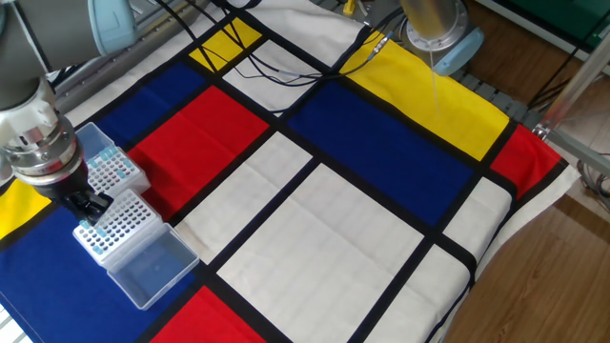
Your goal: Transfer all medium pipette tips from one holder to another
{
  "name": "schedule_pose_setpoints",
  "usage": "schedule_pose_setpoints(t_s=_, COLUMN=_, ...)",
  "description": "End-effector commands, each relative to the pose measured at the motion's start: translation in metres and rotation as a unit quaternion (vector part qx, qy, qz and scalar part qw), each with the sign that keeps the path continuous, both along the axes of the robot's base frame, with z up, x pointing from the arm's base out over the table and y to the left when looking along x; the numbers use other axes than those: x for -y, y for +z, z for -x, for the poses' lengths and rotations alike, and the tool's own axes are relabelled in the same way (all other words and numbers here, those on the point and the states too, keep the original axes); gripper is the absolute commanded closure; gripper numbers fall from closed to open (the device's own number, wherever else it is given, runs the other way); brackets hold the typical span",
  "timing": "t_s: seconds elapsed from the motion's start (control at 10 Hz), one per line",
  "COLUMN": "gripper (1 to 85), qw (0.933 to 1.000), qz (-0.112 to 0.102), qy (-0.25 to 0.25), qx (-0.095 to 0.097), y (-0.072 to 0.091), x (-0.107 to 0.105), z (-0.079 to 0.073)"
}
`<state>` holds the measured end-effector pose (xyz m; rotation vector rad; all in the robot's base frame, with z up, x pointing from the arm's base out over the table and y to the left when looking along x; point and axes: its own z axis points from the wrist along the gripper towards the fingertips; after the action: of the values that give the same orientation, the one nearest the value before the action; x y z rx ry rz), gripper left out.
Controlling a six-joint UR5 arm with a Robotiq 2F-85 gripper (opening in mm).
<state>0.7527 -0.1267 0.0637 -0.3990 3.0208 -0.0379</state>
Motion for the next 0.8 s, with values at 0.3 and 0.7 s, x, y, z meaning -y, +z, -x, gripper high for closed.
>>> schedule_pose_setpoints(t_s=0.3, gripper=59.0, qw=1.0, qz=-0.005, qy=-0.007, qx=0.001, y=0.0016, x=-0.0009, z=-0.0014)
schedule_pose_setpoints(t_s=0.7, gripper=59.0, qw=0.9996, qz=-0.02, qy=-0.014, qx=0.016, y=0.0064, x=-0.0083, z=-0.0085)
